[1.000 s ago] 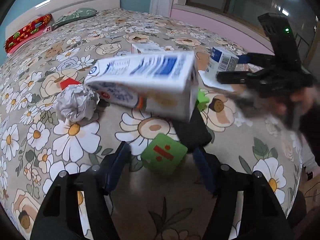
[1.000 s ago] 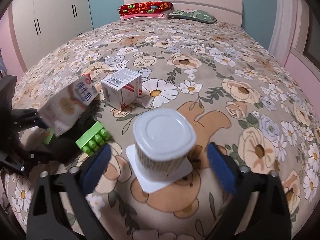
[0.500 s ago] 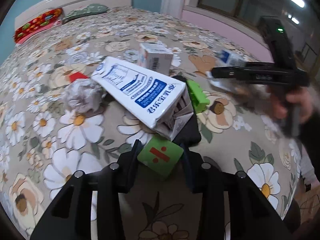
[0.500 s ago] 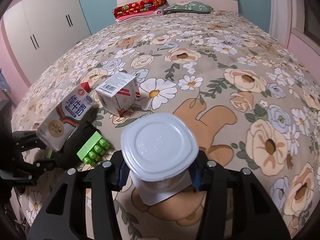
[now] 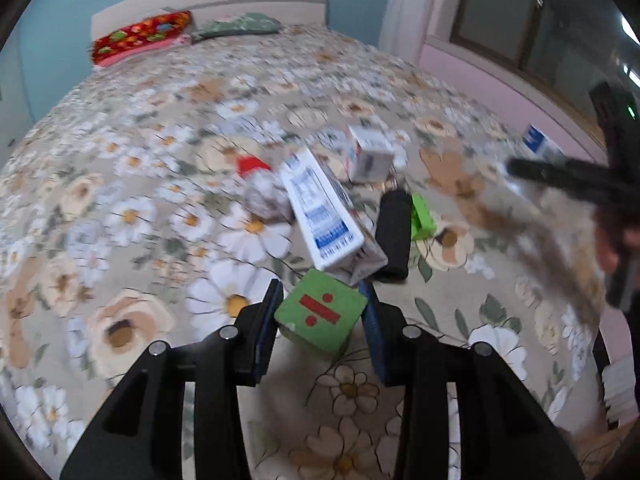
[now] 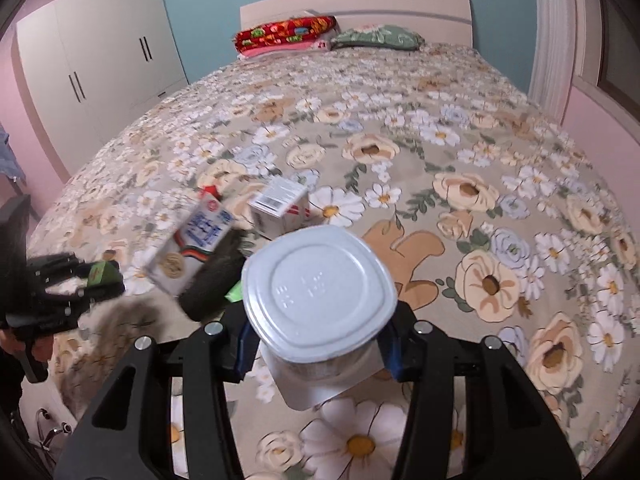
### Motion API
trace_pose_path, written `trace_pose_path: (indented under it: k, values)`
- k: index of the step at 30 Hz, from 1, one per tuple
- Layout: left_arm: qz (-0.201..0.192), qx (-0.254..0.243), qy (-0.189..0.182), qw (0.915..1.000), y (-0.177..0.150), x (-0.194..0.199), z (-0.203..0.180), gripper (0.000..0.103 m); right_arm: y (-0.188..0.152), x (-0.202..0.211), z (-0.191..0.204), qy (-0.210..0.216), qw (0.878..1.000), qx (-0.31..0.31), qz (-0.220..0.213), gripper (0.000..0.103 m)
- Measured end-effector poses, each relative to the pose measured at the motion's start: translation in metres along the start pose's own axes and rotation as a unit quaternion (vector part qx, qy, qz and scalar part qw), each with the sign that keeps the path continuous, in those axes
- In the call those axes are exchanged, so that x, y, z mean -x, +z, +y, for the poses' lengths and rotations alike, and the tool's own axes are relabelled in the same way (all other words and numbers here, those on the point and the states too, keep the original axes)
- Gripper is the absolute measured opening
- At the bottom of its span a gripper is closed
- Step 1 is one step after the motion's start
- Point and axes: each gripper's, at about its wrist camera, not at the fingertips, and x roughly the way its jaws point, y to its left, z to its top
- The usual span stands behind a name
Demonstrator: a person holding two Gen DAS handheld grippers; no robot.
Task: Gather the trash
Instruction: 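Grasp the white yogurt cup with right tool while left tool grasps green cube, then carry the yogurt cup and green cube in both tools over the trash bin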
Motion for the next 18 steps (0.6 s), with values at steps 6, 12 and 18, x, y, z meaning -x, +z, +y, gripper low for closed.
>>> trace_pose_path:
  k: [6,12,18]
  values:
    - [-0.056,0.033,0.027,0.9975,0.023,0.078,0.001,0.041,0.011,0.071,0.031,-0.003,0.999,0.025,-0.041,0.050]
    - [-0.108,0.046,0.051,0.9918,0.036,0.158,-0.010,0.041,0.019,0.159,0.069,-0.011,0.994,0.059,-0.093,0.050]
    - [-0.152,0.050,0.075,0.9842,0.033,0.239,-0.027,0.041,0.019,0.245,0.108,-0.017,0.987,0.086,-0.135,0.050]
